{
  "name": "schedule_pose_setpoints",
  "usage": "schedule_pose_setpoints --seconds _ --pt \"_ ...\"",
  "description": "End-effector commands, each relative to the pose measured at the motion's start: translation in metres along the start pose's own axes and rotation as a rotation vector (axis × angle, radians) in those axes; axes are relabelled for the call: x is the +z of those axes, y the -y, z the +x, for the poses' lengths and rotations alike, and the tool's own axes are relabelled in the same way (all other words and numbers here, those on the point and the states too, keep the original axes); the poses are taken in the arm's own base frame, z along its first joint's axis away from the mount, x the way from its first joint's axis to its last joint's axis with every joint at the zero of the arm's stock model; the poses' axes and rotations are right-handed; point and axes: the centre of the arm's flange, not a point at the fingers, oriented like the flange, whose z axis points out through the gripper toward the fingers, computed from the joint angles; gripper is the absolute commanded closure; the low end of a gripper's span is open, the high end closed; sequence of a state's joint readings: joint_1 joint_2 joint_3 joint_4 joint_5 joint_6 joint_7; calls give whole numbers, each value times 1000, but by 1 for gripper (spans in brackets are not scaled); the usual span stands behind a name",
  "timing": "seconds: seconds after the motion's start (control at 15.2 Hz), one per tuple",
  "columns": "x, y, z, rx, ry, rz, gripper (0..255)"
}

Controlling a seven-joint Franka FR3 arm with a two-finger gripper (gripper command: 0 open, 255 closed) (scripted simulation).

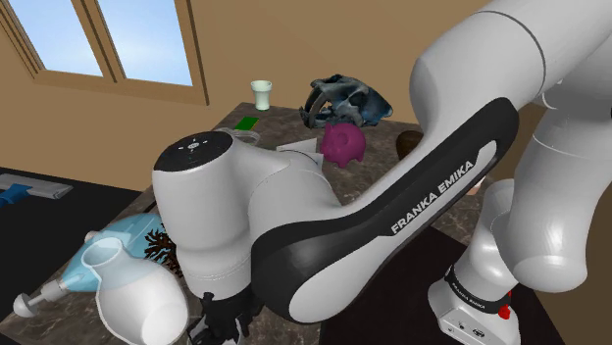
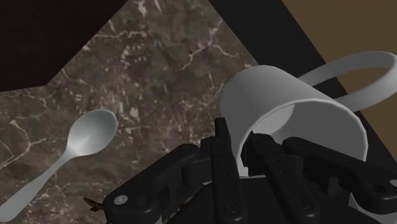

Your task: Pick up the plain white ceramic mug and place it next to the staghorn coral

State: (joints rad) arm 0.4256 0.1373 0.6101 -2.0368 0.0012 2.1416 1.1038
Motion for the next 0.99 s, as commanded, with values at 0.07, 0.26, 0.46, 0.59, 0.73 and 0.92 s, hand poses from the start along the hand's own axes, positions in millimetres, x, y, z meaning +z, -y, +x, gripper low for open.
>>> schedule_pose_setpoints --seconds 0.07,0.26,0.46,0.59,0.73,0.92 --pt "0 0 0 0 0 0 0" --pt "0 0 0 0 0 0 0" --pt "-26 0 0 0 0 0 0" --pt "-50 0 0 0 0 0 0" --pt "-50 0 0 0 0 0 0" --pt "-50 0 0 0 0 0 0"
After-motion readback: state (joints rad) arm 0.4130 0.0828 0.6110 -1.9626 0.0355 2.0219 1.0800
